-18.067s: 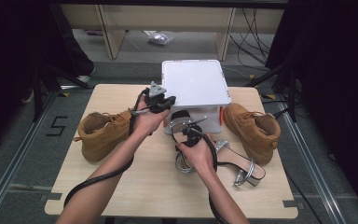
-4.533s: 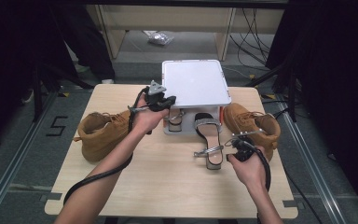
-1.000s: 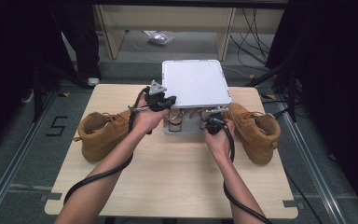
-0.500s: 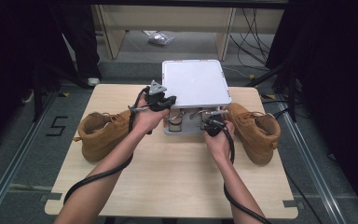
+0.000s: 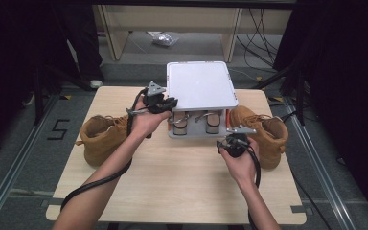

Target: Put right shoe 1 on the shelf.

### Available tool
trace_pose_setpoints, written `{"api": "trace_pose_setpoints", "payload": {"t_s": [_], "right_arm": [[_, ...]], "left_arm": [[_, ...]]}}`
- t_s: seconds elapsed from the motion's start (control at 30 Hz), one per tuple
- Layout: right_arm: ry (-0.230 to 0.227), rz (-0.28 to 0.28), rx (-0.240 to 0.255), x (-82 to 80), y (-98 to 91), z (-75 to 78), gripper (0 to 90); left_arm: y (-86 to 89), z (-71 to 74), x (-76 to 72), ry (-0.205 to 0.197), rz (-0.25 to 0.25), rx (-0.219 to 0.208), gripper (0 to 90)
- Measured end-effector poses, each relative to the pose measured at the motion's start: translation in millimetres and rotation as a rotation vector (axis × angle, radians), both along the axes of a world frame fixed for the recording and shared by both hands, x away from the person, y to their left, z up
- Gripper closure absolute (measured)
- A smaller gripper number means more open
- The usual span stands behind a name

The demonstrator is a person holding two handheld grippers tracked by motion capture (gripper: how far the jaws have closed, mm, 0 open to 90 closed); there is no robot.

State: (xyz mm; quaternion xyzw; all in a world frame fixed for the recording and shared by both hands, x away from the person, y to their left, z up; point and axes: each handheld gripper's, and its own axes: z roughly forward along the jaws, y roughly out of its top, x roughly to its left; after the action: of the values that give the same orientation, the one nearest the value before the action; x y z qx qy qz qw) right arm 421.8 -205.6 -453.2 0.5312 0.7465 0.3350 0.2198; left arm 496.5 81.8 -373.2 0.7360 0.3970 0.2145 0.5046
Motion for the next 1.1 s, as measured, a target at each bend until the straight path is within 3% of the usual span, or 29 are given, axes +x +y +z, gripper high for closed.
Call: {"api": "trace_pose_setpoints", "payload": {"t_s": [0.13, 0.2, 0.33, 0.4, 0.6, 0.77, 1.1], "right_arm": [[-0.003, -0.001, 0.023, -15.8, -9.7, -8.1, 51.4], [-0.012, 0.005, 0.041, -21.8, -12.5, -12.4, 50.6], [-0.02, 0.005, 0.05, -33.3, -13.8, -17.2, 49.8], [-0.033, 0.007, 0.059, -36.2, -13.6, -19.4, 49.7], [-0.042, 0.009, 0.068, -43.7, -13.0, -24.5, 48.8], [-0.029, 0.007, 0.047, -46.9, -14.7, -24.5, 48.8], [-0.031, 0.005, 0.061, -46.8, -14.8, -27.3, 48.8]], "left_arm": [[14.1, 3.1, -8.1, -0.003, 0.009, 0.009, 75.8], [31.8, 5.4, -15.8, -0.002, 0.027, 0.014, 75.0], [50.3, 6.3, -23.6, 0.006, 0.039, 0.019, 73.3], [63.6, 6.0, -29.2, 0.007, 0.052, 0.021, 72.8], [82.6, 4.7, -38.3, 0.012, 0.07, 0.009, 71.6], [90.0, 0.7, -42.8, 0.02, 0.081, 0.004, 71.5], [99.0, -1.2, -50.7, 0.022, 0.093, 0.001, 70.7]]}}
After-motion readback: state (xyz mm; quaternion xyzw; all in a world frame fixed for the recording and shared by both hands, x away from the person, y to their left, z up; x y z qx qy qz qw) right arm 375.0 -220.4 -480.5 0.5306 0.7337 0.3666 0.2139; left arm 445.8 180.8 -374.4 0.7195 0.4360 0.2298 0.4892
